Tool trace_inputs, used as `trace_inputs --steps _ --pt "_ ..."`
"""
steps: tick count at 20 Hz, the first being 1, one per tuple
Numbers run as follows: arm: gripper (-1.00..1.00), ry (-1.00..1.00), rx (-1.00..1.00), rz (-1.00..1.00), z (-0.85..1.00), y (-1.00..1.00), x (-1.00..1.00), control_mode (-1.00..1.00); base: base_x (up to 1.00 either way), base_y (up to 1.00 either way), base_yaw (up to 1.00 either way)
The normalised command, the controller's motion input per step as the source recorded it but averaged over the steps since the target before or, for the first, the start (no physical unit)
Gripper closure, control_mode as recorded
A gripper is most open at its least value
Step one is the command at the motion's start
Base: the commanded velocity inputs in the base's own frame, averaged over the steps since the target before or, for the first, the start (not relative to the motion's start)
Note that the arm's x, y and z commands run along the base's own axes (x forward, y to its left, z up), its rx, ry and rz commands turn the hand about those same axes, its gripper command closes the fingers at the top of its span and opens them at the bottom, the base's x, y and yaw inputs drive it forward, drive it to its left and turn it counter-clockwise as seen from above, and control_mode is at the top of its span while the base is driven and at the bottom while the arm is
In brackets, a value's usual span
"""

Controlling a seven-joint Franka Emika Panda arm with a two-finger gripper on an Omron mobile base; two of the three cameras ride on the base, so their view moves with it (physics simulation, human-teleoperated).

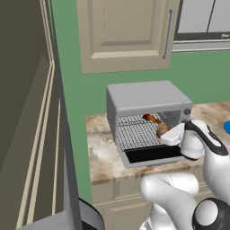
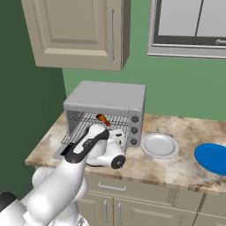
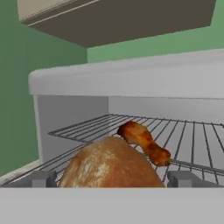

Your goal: Open the toaster oven door. Place the bread on the bottom rack in the toaster oven and place the chicken drumstick on the top rack.

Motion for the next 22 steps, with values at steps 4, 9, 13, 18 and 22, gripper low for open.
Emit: trace_inputs --steps 4,9,13,18,22 --pt "-1.00 0.05 -0.15 -0.01 -0.15 0.00 -0.12 -1.00 0.00 0.00 0.00" --pt "-1.00 0.32 -0.31 -0.02 -0.20 0.24 0.06 -1.00 0.00 0.00 0.00" --pt "-1.00 0.29 -0.30 -0.01 -0.23 0.15 0.03 -1.00 0.00 0.00 0.00" --pt "-1.00 0.19 -0.19 -0.02 0.09 -0.04 -0.06 -1.00 0.00 0.00 0.00" --pt "-1.00 0.25 -0.16 -0.06 0.13 0.04 0.08 -1.00 0.00 0.00 0.00"
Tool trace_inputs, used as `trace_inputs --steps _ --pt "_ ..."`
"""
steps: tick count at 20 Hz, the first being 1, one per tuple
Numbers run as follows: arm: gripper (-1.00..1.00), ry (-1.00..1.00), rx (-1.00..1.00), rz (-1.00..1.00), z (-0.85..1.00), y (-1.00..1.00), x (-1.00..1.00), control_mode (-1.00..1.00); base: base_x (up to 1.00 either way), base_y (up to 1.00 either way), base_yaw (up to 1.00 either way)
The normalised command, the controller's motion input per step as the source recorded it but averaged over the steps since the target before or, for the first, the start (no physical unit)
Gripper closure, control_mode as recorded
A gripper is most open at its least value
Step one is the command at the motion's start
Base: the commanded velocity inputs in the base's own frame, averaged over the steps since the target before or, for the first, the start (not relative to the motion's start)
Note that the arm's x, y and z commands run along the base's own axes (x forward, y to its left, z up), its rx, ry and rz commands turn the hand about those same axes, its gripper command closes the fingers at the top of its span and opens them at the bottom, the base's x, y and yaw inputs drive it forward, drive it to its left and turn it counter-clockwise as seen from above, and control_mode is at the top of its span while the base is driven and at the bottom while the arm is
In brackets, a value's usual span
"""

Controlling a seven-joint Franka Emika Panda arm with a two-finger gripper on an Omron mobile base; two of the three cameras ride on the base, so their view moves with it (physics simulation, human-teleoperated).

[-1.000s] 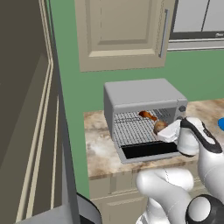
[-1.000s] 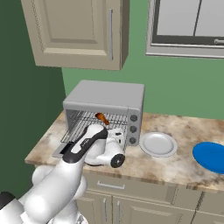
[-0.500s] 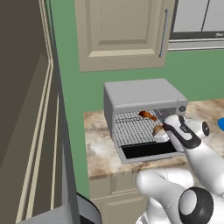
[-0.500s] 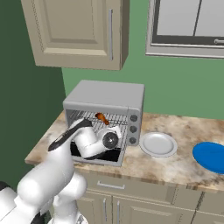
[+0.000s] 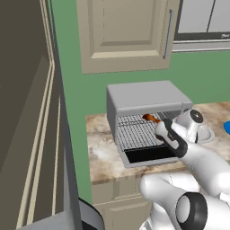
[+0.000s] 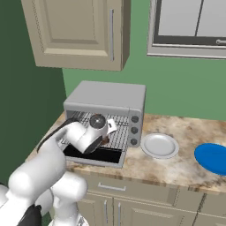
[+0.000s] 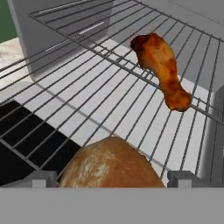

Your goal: Open the toaster oven door. Place the bread on the bottom rack in the toaster oven and place the chicken drumstick on the top rack.

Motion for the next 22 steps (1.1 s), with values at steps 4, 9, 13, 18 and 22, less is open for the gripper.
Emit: trace_inputs --steps 4,9,13,18,22 --pt "-1.00 0.12 -0.05 -0.06 0.22 -0.02 0.13 -1.00 0.00 0.00 0.00" --pt "-1.00 -0.16 -0.02 -0.05 -0.20 -0.01 0.08 -1.00 0.00 0.00 0.00" --pt "-1.00 -0.02 -0.09 -0.11 -0.53 0.19 0.52 -1.00 0.00 0.00 0.00" --pt "-1.00 -0.37 0.01 -0.22 -0.42 0.17 0.27 -1.00 0.00 0.00 0.00" --pt "-1.00 -0.19 0.05 -0.25 0.11 0.00 -0.19 -1.00 0.00 0.00 0.00"
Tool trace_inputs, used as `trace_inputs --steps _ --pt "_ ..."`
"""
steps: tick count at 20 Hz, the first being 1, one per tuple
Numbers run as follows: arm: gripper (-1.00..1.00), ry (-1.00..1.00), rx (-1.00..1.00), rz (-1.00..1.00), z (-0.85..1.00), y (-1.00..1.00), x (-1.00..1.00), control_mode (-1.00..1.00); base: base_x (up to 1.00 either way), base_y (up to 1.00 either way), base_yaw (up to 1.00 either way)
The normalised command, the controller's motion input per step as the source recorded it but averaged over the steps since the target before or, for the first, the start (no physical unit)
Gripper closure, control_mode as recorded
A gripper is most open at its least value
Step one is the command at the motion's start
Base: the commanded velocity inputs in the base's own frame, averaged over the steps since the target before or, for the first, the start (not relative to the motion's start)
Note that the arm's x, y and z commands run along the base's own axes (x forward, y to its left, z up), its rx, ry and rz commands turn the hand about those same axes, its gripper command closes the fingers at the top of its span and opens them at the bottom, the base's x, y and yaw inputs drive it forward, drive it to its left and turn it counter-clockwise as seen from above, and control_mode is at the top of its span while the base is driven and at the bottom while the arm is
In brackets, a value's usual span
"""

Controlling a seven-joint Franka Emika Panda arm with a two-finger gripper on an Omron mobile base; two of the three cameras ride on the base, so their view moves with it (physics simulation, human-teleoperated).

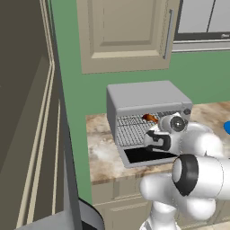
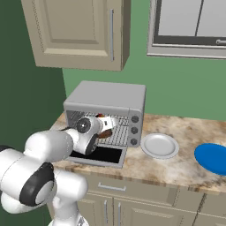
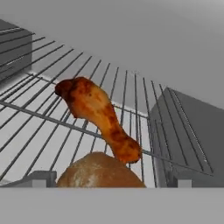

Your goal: Open the toaster oven door. Place the bread on the bottom rack in the toaster oven and place the chicken drumstick on the top rack.

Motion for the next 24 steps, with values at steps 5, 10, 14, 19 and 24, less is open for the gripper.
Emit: trace_inputs --steps 5,10,14,19,24 --pt "-1.00 0.08 -0.01 -0.27 1.00 0.14 -0.57 -1.00 0.00 0.00 0.00" --pt "-1.00 0.07 -0.01 -0.19 0.40 0.11 -0.56 -1.00 0.00 0.00 0.00" --pt "-1.00 0.29 0.00 -0.14 -0.13 0.00 -0.82 -1.00 0.00 0.00 0.00" --pt "-1.00 0.32 0.00 -0.15 -0.19 -0.03 -0.62 -1.00 0.00 0.00 0.00" --pt "-1.00 0.09 0.00 -0.15 -0.41 -0.03 0.02 -1.00 0.00 0.00 0.00"
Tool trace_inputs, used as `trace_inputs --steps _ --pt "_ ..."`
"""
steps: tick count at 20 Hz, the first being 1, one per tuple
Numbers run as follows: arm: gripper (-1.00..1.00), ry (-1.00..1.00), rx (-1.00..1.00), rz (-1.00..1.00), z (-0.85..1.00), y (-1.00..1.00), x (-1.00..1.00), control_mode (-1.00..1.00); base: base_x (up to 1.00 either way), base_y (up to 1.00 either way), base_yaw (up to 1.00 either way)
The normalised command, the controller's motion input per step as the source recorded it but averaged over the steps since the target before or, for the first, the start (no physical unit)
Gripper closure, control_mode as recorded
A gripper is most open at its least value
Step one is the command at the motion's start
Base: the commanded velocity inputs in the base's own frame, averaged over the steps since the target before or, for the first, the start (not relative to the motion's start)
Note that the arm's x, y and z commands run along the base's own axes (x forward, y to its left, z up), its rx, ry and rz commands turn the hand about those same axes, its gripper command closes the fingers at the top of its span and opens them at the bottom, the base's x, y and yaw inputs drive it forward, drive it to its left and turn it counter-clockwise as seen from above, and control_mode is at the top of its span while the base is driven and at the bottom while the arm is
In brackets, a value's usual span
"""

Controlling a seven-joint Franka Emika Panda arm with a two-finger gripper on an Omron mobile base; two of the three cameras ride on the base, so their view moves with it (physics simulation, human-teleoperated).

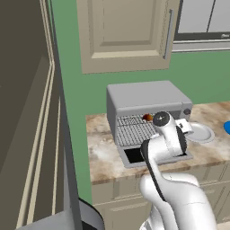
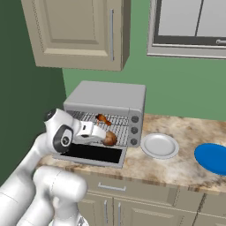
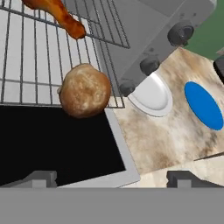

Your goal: Open the toaster oven door. Place the bread on the bottom rack in the toaster oven and place the chicken drumstick on the top rack.

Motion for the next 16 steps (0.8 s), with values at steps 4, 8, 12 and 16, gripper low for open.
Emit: trace_inputs --steps 4,8,12,16 --pt "-1.00 0.00 0.01 -0.10 -0.52 -0.16 0.11 -1.00 0.00 0.00 0.00" --pt "-1.00 0.00 0.05 -0.12 -0.50 -0.30 0.00 -1.00 0.00 0.00 0.00" --pt "-1.00 0.02 0.07 -0.11 -0.59 -0.16 0.24 -1.00 0.00 0.00 0.00" --pt "-1.00 0.00 0.12 -0.05 -0.56 -0.02 0.26 -1.00 0.00 0.00 0.00"
